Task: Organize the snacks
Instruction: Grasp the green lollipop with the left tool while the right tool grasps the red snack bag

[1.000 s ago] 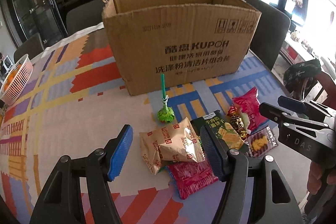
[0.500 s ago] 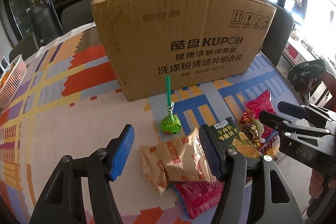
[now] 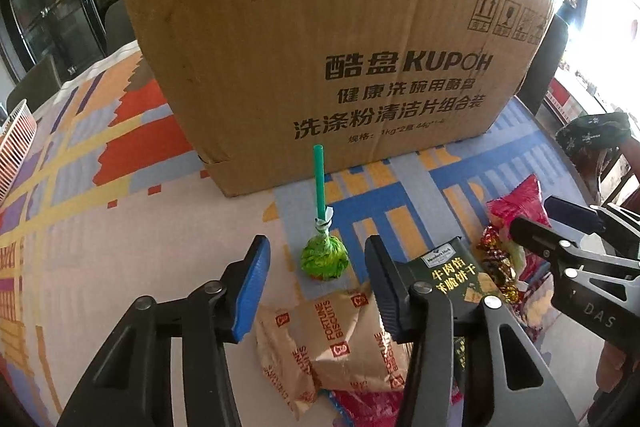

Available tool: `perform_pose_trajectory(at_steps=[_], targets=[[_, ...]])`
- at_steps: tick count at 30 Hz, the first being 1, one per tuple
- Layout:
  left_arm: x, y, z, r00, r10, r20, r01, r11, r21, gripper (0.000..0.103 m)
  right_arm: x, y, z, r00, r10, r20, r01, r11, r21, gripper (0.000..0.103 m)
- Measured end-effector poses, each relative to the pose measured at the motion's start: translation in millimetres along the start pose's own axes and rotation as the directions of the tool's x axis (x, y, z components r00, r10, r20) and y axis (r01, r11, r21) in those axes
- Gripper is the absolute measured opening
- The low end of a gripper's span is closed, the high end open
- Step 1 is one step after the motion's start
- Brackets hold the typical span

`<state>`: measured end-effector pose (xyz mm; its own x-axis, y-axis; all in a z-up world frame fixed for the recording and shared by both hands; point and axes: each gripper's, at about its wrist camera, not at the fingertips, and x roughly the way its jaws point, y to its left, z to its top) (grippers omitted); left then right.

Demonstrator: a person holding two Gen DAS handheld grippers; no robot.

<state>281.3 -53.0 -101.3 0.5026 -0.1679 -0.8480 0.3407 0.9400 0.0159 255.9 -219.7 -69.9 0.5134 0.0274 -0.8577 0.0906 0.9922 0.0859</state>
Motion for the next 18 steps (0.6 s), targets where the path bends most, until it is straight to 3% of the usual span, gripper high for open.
perform_pose_trajectory(at_steps=[6,12,17,18], targets=[[11,0,2,1.000,-0.001,-0.029,0.001,1.000,0.000,0.043,5,-1,1,1.000,0.002,-0.005,-0.002,1.000,-0.005,0.048],[18,-1,4,0.998,-0.027,-0.057,0.026,1.000,-0.003,0.028,12,-4,4,1.000,0.016,-0.012,-0.016,1.000,0.002,0.044],[14,-4,9,0.998,-0.034,-0.044,0.034,0.999,0.005,0.027,11,-1,7,1.000,0.019,-0.004,-0.019,1.000,-0.006,0.041],[12,-6,10,0.999,-0.033,-0.039,0.033,0.999,0.006,0.027,10,-1,6,1.000,0.020,-0.001,-0.020,1.000,-0.007,0.036]])
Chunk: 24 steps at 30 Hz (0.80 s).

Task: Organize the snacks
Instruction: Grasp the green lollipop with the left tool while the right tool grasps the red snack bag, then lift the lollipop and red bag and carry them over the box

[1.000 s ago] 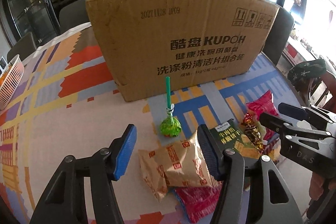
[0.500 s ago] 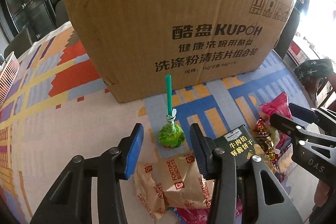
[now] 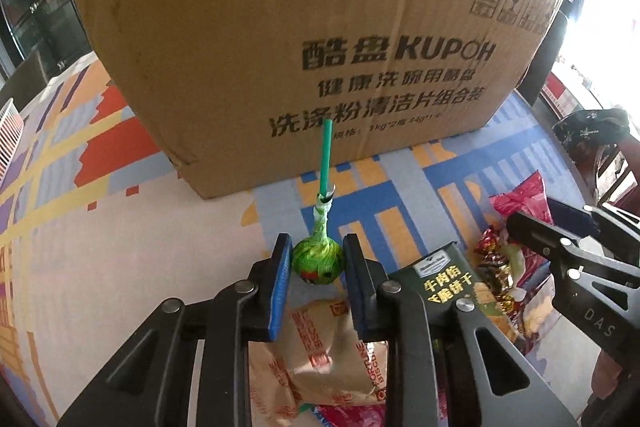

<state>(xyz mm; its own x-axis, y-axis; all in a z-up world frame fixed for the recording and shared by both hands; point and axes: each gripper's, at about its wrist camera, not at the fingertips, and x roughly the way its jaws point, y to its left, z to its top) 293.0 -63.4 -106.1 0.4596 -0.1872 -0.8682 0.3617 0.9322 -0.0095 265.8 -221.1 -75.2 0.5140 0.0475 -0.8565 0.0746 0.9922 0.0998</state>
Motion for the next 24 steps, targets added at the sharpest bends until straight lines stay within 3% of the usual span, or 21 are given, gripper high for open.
perform_pose_trajectory(at_steps=[16,24], targets=[[-65,-12,-5,0.992,-0.036,0.119,0.036,0.999,0.002,0.027,-59,6,3,0.992,0.028,0.120,-0.024,0.999,-0.034,0.036],[-110,-15,3,0.978,-0.044,0.204,0.043,0.999,0.007,0.027,-104,16,14,0.974,0.075,0.215,-0.066,0.997,-0.047,0.036]])
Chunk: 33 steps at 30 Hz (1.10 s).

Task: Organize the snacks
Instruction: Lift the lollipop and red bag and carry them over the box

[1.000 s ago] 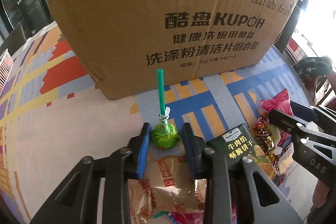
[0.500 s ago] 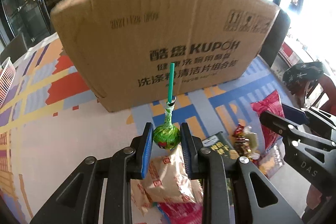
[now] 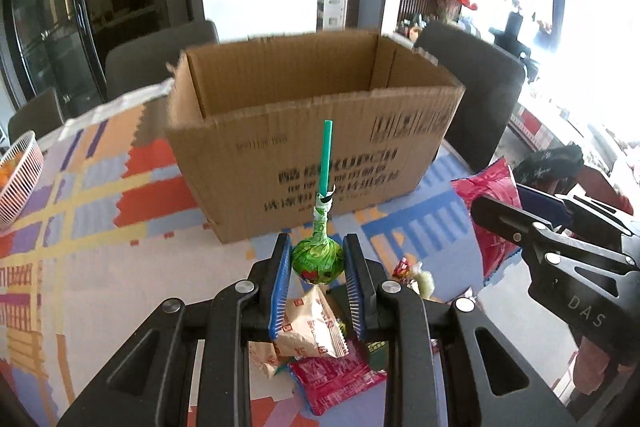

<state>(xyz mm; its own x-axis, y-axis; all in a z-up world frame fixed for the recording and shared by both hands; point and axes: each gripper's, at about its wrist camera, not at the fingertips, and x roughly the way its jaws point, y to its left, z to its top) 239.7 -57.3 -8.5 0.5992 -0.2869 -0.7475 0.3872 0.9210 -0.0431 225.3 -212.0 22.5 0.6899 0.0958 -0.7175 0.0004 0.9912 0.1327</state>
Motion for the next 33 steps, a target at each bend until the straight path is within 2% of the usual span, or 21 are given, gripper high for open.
perform_pose_trajectory(at_steps=[11,19,25,33], targets=[[-46,11,36,0.991,0.034,0.128,-0.032,0.999,-0.022,0.027,-36,20,37,0.990,0.047,0.132,-0.043,0.998,-0.035,0.036],[-58,28,64,0.981,0.060,0.183,-0.051,0.997,-0.051,0.027,-48,36,70,0.977,0.056,0.204,-0.043,0.997,-0.067,0.036],[-53,40,85,0.980,0.063,0.187,-0.052,0.997,-0.064,0.027,-41,41,95,0.974,0.071,0.214,-0.057,0.996,-0.072,0.036],[-27,45,104,0.987,0.066,0.145,-0.060,0.997,-0.047,0.027,-18,44,121,0.977,0.090,0.193,-0.076,0.994,-0.080,0.036]])
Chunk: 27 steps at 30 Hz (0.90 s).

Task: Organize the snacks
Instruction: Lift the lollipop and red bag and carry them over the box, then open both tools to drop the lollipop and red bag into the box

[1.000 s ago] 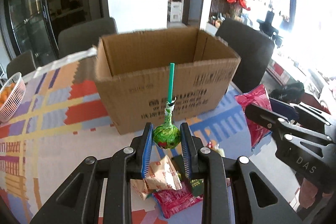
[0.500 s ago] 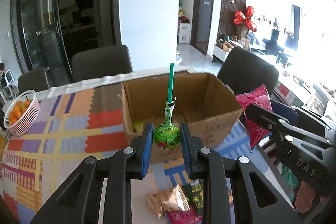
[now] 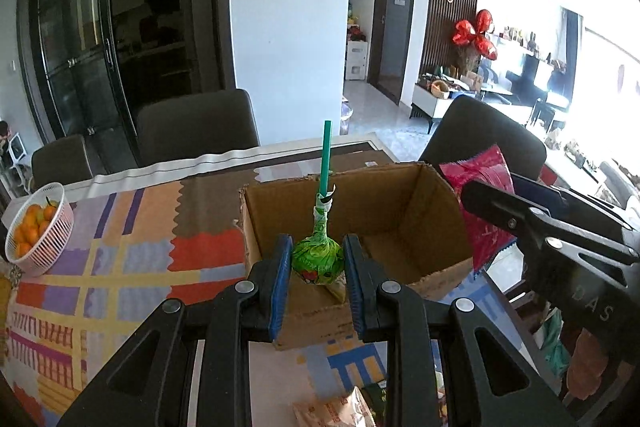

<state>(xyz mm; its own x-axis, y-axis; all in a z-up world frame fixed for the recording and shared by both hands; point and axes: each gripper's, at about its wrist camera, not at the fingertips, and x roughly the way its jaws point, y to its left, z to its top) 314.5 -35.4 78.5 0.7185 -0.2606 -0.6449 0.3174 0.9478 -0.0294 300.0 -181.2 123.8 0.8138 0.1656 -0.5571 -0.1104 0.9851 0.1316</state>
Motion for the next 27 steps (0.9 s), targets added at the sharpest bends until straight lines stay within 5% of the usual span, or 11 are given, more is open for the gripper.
perform_pose_trajectory(at_steps=[11,13,17,27], targets=[[37,2,10,0.997,-0.009,-0.080,0.008,1.000,-0.005,0.027,42,-12,12,0.997,0.010,-0.072,-0.009,1.000,0.009,0.036],[40,3,10,0.996,0.013,-0.085,-0.014,1.000,-0.005,0.036,48,-12,11,0.997,0.004,-0.083,-0.004,1.000,0.004,0.037],[36,7,6,0.996,0.032,-0.081,-0.034,0.999,-0.012,0.046,53,-16,5,0.993,-0.063,-0.099,0.064,0.998,0.001,0.056],[-2,-9,-24,0.998,0.049,-0.045,-0.047,0.998,0.047,0.054,18,-17,-17,0.993,-0.086,-0.080,0.085,0.996,-0.020,0.056]])
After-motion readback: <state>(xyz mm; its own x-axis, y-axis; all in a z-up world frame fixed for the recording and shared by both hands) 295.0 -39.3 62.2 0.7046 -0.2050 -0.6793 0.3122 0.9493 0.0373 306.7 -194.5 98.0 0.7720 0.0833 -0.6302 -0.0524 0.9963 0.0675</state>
